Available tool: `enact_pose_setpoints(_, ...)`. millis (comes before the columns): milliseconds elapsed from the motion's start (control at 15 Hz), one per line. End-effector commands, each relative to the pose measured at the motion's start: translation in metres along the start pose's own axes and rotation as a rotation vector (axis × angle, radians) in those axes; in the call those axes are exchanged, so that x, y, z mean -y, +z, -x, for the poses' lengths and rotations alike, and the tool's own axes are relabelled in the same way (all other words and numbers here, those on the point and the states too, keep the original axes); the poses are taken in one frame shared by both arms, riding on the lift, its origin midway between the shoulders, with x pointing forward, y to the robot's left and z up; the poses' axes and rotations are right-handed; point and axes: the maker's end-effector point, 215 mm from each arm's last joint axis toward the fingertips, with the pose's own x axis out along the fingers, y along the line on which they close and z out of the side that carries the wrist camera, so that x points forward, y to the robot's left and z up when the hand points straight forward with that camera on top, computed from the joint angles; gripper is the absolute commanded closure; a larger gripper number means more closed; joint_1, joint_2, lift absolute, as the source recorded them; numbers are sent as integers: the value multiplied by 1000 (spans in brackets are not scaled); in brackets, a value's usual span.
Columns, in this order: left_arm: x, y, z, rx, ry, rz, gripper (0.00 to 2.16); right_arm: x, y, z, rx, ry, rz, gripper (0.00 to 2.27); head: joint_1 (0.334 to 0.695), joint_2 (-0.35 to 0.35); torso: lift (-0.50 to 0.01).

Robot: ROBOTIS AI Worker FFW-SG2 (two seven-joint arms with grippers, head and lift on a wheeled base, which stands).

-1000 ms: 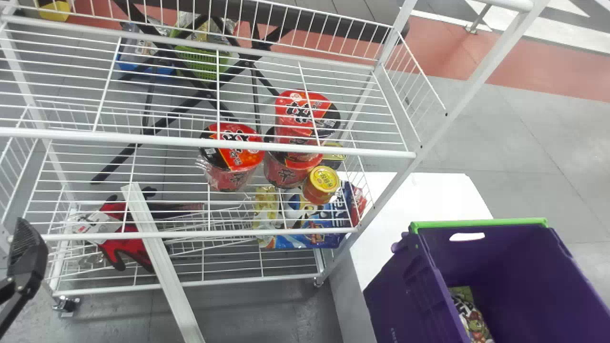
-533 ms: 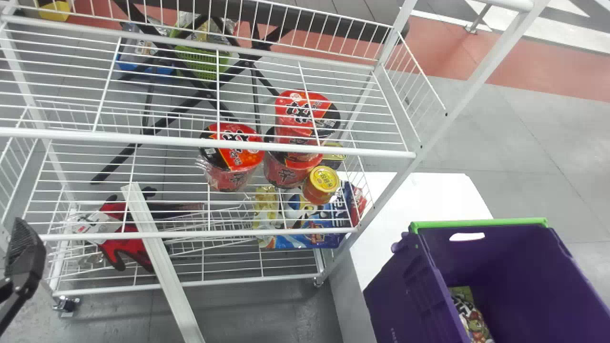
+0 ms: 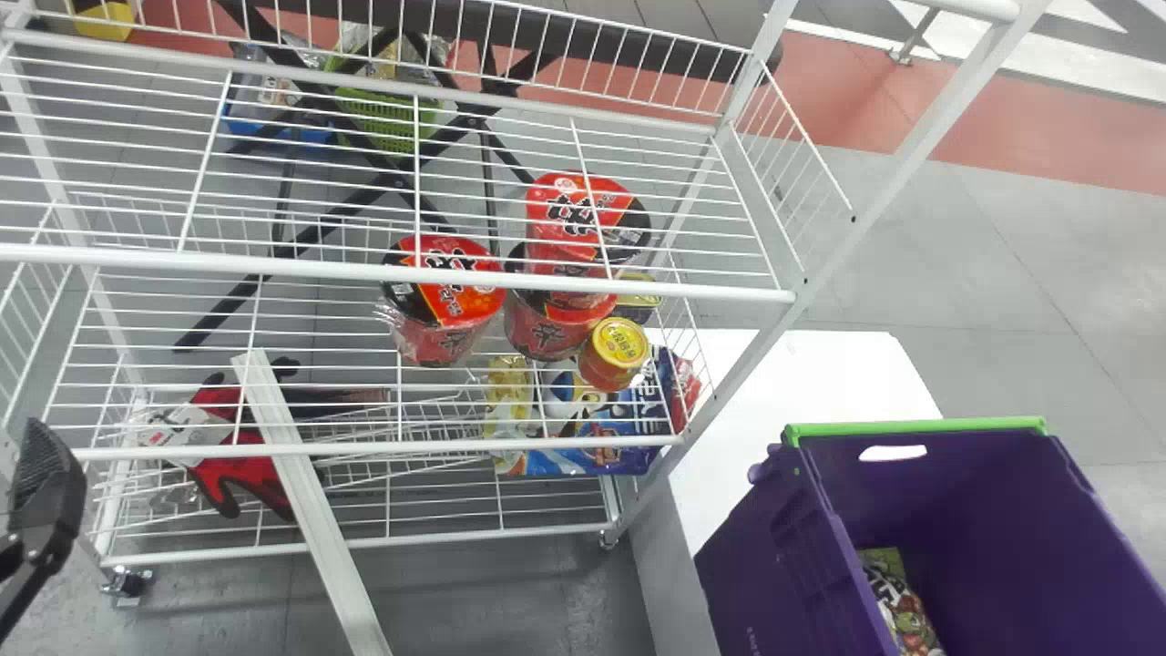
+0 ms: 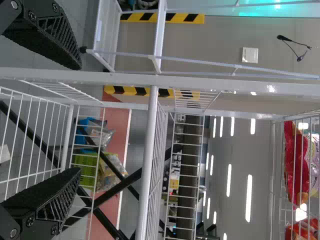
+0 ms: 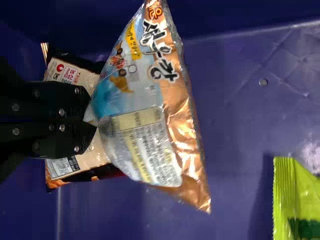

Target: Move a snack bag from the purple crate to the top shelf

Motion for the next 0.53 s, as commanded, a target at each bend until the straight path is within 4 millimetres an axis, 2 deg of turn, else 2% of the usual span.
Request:
enact_pose_setpoints(0, 0, -1, 0, -2, 1, 0, 90, 2, -1, 7, -1, -10, -35, 1588, 695, -350, -451)
enact_pose_setpoints(200, 1, -1, 0, -3, -1, -1, 90, -6, 6, 8, 25, 22, -32, 1588, 695, -350, -440)
enact_pose_setpoints(467, 2, -3, 0, -10, -4, -6, 90, -5, 14, 14, 48, 14, -34, 1588, 695, -350, -425)
